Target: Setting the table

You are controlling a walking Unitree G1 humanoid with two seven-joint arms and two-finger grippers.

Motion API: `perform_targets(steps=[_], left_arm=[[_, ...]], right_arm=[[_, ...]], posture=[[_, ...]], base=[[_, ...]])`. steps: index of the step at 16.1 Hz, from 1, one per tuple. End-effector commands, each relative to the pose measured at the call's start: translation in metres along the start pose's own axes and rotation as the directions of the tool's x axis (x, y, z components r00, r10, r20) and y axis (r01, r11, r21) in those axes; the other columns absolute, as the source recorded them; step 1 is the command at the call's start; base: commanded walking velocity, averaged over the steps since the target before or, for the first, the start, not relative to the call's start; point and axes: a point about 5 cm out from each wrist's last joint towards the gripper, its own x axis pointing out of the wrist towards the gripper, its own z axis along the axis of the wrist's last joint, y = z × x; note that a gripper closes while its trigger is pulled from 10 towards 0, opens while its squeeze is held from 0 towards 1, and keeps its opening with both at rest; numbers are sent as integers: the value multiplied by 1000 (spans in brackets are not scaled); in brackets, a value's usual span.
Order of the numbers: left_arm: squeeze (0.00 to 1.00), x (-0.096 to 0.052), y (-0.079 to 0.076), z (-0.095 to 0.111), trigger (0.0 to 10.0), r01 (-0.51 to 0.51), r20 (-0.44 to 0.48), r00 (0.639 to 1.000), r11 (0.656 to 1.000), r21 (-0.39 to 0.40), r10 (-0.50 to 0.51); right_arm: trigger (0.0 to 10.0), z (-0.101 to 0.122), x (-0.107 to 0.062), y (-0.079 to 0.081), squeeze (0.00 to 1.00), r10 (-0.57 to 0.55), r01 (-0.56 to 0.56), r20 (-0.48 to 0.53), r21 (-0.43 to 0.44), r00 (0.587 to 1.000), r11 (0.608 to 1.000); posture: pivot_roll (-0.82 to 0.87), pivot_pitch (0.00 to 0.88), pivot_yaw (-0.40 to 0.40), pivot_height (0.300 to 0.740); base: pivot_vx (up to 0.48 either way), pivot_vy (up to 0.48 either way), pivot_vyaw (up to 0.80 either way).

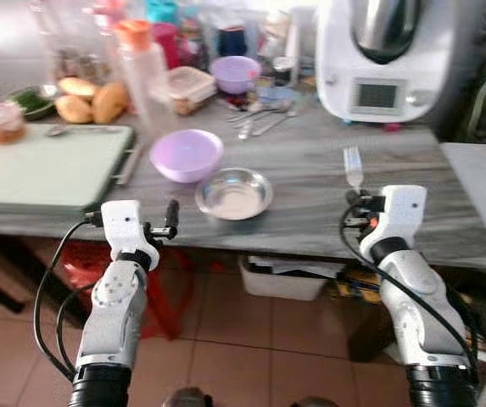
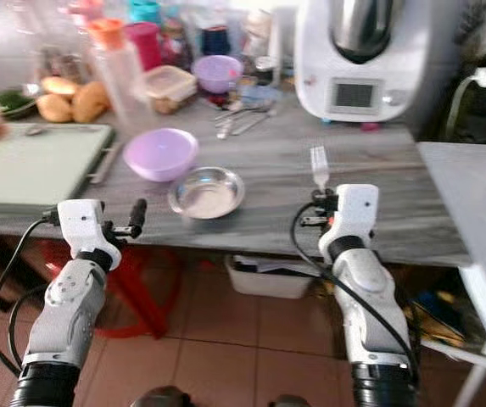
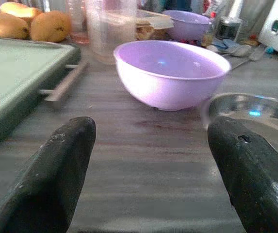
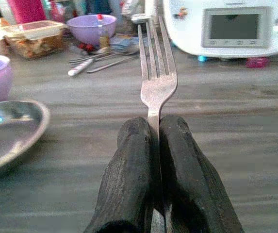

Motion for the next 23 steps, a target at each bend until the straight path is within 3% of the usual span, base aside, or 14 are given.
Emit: perform_targets(steps=[1,4,8,12,14,23], left_arm=[[0,-1,5,3,10000,-9,5,1000,1000,9,9],[0,-1,4,4,10000,-1,9,1000,1000,11,1],[0,-2,-1,8,10000,15,38,999,1000,2,-15],[0,-6,-11,7,10000,73,42,996,997,4,-73],[0,-7,-14,8,10000,101,51,994,995,-5,-101],[0,-11,-16,7,10000,131,46,990,991,-32,-130]], right_arm=[[10000,3,2,7,0,18,-18,18,22,1000,1000],[10000,4,2,6,0,4,-5,26,19,1000,1000],[10000,4,1,3,0,-23,23,35,7,999,1000],[10000,3,-5,-10,0,-123,124,43,-25,992,992],[10000,3,-7,-24,0,-222,222,47,-3,974,975],[10000,2,-6,-19,0,-202,201,39,14,979,979]], posture=[[-49,0,52,740],[-47,0,51,740],[-45,0,50,740],[-50,0,50,740],[-51,0,51,740],[-53,0,52,740]], base=[[0,469,0],[0,432,0],[0,0,0],[0,0,0],[126,0,0],[329,0,-206]])
